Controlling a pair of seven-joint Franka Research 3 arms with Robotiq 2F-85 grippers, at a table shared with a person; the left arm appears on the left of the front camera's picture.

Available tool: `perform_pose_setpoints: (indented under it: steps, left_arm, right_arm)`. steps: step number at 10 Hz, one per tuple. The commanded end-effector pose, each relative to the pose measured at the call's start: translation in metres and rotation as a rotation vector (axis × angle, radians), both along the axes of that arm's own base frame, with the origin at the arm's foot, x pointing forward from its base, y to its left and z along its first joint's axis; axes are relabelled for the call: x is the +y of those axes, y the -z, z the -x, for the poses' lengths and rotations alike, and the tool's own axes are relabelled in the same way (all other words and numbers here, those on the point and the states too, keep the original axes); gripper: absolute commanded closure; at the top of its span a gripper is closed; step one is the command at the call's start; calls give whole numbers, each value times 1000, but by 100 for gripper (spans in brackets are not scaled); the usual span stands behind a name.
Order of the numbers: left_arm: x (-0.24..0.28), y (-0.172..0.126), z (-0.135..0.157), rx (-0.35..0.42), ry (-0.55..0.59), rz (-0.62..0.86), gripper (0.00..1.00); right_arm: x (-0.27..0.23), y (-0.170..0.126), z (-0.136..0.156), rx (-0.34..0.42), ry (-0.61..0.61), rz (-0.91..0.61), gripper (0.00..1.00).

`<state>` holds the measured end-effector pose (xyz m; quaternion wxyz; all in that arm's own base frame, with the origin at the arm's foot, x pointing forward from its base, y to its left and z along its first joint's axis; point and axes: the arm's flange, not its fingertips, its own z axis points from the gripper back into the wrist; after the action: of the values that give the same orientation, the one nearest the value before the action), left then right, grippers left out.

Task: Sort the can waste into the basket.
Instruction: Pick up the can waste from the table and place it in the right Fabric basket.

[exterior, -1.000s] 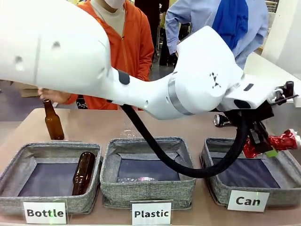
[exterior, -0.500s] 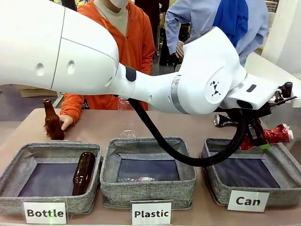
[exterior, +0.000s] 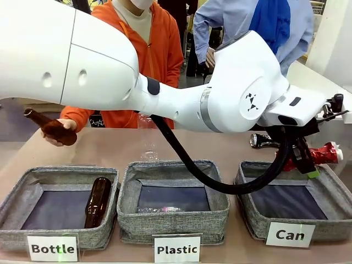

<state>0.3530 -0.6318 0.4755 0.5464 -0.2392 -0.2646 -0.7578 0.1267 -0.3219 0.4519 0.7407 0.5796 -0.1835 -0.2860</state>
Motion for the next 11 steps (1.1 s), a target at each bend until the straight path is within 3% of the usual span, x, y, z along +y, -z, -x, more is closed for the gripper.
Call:
perform_pose_setpoints:
  steps: [1, 7, 9, 10, 11]
  left_arm:
    - [-1, -4, 1, -10, -29, 12, 0]
    - [0, -4, 0, -35, -62, 13, 0]
    - [-2, 1, -5, -117, -140, -46, 0]
    - [-4, 7, -12, 246, 96, -68, 0]
    - [-2, 17, -18, -4, -59, -125, 0]
  right_arm:
    - [-3, -4, 6, 4, 21, 2, 0]
    - [-3, -4, 6, 4, 21, 2, 0]
    - [-3, -4, 6, 4, 21, 2, 0]
    - [-3, -4, 6, 4, 21, 2, 0]
    - [-3, -4, 6, 4, 21, 2, 0]
